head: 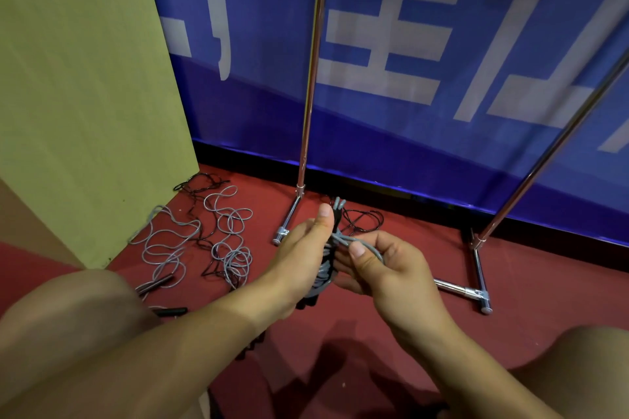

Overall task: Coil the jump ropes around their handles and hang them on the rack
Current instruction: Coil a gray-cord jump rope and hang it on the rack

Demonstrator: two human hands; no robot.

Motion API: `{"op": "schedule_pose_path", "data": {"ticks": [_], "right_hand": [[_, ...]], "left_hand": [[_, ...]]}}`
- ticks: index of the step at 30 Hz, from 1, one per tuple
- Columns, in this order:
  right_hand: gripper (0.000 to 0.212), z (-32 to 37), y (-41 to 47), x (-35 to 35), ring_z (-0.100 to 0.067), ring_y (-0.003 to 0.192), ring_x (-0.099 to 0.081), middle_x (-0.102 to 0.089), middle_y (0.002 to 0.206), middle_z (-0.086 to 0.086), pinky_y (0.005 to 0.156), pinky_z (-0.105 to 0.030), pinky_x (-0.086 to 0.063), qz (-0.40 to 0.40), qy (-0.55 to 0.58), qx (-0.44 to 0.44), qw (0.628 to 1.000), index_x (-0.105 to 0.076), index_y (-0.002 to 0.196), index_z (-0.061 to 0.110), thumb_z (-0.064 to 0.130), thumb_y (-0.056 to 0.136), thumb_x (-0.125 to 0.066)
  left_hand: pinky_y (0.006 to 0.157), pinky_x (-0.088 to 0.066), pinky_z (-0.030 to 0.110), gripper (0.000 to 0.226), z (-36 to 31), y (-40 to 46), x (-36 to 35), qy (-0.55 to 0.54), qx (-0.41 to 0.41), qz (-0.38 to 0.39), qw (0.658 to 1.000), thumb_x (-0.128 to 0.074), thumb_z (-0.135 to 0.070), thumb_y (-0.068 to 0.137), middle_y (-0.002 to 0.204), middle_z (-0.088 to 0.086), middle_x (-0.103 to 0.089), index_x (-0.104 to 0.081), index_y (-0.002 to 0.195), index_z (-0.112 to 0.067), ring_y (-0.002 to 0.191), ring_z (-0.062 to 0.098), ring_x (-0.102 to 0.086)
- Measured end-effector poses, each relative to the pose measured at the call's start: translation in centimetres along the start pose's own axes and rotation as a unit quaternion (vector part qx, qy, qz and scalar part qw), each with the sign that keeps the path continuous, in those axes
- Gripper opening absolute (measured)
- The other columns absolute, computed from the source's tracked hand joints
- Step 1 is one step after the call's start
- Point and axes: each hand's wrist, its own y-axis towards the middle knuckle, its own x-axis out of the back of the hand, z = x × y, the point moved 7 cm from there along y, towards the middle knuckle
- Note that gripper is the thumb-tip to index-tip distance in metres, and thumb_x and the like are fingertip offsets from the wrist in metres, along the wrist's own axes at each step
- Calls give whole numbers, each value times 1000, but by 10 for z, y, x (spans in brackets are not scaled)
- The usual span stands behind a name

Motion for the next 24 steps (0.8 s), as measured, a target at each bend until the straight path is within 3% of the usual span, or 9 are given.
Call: {"op": "schedule_pose_path", "data": {"ticks": [3,6,9,11,15,17,20,24], "right_hand": [[14,-2,-1,-1,-28,95,-73,-74,101,-22,76,-37,-62,15,64,-44,997,-64,96,0,7,98,-52],[17,1,0,0,-26,90,-73,-74,101,-20,72,-34,-62,32,78,-71,994,-65,98,2,16,95,-56],[23,11,3,5,-23,72,-71,-75,85,-18,65,-32,-60,15,49,-57,997,-67,87,6,27,82,-64],[26,20,4,8,-19,56,-65,-70,69,-14,56,-28,-56,3,30,-33,999,-65,81,6,32,76,-66],[31,28,4,15,-10,35,-42,-52,43,-1,41,-22,-36,-11,16,-24,1000,-56,73,6,35,75,-64],[27,27,4,13,-9,35,-43,-49,44,-1,41,-22,-36,6,73,-49,996,-53,73,8,33,77,-62],[22,28,4,11,-10,46,-56,-58,57,-3,47,-21,-50,33,143,-75,986,-59,77,9,31,80,-61],[21,32,4,12,-14,55,-58,-60,63,-6,55,-26,-54,37,150,-58,986,-64,75,11,31,80,-64]], "left_hand": [[106,-46,55,103,6,3,2,-23,25,6,999,-57,-97,54,115,9,-73,-67,118,-17,111,29,-68],[105,-48,50,92,-1,0,1,-37,24,23,999,-56,-90,66,113,9,-74,-68,119,-17,108,26,-70],[84,-55,39,84,-5,-4,-9,-57,34,72,995,-46,-81,75,92,9,-76,-73,109,-10,85,23,-72],[67,-51,33,88,-13,-11,-18,-80,34,114,990,-44,-80,74,75,7,-67,-71,110,-5,67,23,-63],[59,-47,32,80,-21,-20,-21,-55,12,123,991,-53,-87,72,70,10,-61,-67,94,-12,58,27,-58],[59,-48,32,75,-22,-22,-21,-35,12,128,991,-58,-82,71,71,12,-63,-65,89,-9,56,28,-60],[57,-49,32,70,-21,-23,-21,-46,28,127,990,-61,-68,76,73,17,-61,-65,100,-2,53,29,-61],[56,-51,33,57,-21,-27,-22,-55,34,142,988,-63,-59,81,66,21,-59,-65,98,-4,49,29,-61]]}}
